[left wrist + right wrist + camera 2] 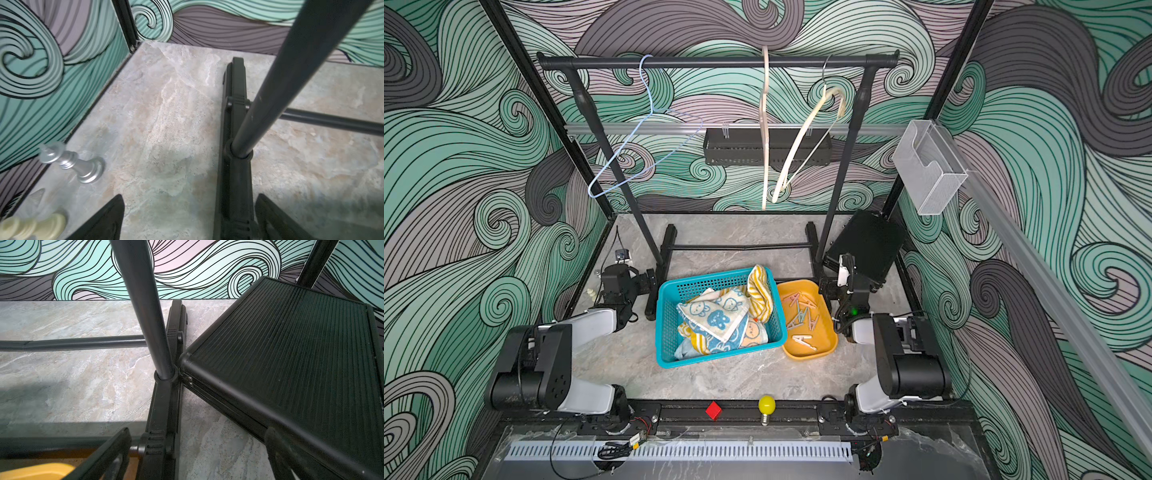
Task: Remove the clothespins securing towels to the hanger
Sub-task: Reset both arms
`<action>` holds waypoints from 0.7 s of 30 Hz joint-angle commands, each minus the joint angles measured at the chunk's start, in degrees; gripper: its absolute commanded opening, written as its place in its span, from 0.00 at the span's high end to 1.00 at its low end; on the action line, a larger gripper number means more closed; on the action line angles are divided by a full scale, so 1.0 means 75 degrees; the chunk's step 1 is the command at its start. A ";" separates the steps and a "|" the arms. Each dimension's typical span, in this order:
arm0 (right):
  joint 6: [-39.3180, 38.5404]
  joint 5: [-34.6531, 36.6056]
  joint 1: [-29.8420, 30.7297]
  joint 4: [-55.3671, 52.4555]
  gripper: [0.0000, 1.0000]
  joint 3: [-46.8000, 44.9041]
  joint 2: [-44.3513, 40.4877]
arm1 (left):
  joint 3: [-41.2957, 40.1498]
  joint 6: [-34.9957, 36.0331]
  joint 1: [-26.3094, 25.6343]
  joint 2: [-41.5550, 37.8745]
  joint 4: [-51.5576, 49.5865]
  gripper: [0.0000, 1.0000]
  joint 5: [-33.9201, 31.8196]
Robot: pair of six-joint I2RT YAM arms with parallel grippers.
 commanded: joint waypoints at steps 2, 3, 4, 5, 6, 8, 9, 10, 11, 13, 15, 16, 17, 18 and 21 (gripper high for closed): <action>-0.0140 -0.0231 -0.0045 -0.0103 0.00 0.0107 0.0036 | 0.0412 0.0354 0.0160 0.0374 -0.0080 0.04 0.1109; -0.0139 -0.0232 -0.0042 -0.0106 0.00 0.0111 0.0042 | 0.0416 0.0295 0.0254 0.0381 -0.0100 0.05 0.1244; -0.0139 -0.0240 -0.0048 -0.0105 0.00 0.0111 0.0043 | 0.0384 0.0250 0.0339 0.0369 -0.0037 0.05 0.1384; -0.0139 -0.0246 -0.0050 -0.0120 0.00 0.0114 0.0042 | 0.0343 0.0219 0.0395 0.0348 0.0012 0.05 0.1459; -0.0138 -0.0240 -0.0045 -0.0108 0.00 0.0112 0.0042 | 0.0292 0.0227 0.0396 0.0316 0.0090 0.05 0.1488; -0.0140 -0.0245 -0.0045 -0.0109 0.00 0.0110 0.0043 | 0.0101 0.0180 0.0426 0.0236 0.0353 0.05 0.1491; -0.0140 -0.0241 -0.0045 -0.0111 0.00 0.0111 0.0037 | 0.0021 0.0137 0.0460 0.0208 0.0458 0.05 0.1490; -0.0139 -0.0249 -0.0045 -0.0107 0.00 0.0102 0.0043 | -0.0011 0.0123 0.0469 0.0198 0.0514 0.05 0.1511; -0.0140 -0.0251 -0.0045 -0.0101 0.00 0.0109 0.0043 | -0.0016 0.0122 0.0480 0.0193 0.0499 0.05 0.1513; -0.0132 -0.0242 -0.0045 -0.0102 0.00 0.0111 0.0040 | 0.0026 0.0122 0.0474 0.0225 0.0434 0.05 0.1493; -0.0140 -0.0242 -0.0044 -0.0117 0.00 0.0111 0.0037 | 0.0052 0.0125 0.0478 0.0228 0.0413 0.06 0.1490; -0.0140 -0.0246 -0.0048 -0.0118 0.00 0.0112 0.0042 | 0.0035 0.0139 0.0474 0.0228 0.0430 0.05 0.1507; -0.0140 -0.0243 -0.0039 -0.0114 0.00 0.0111 0.0036 | 0.0029 0.0184 0.0468 0.0226 0.0428 0.05 0.1573; -0.0138 -0.0241 -0.0045 -0.0121 0.00 0.0115 0.0036 | 0.0012 0.0224 0.0460 0.0255 0.0476 0.06 0.1639; -0.0144 -0.0241 -0.0045 -0.0120 0.00 0.0105 0.0041 | 0.0028 0.0239 0.0442 0.0357 0.0515 0.05 0.1642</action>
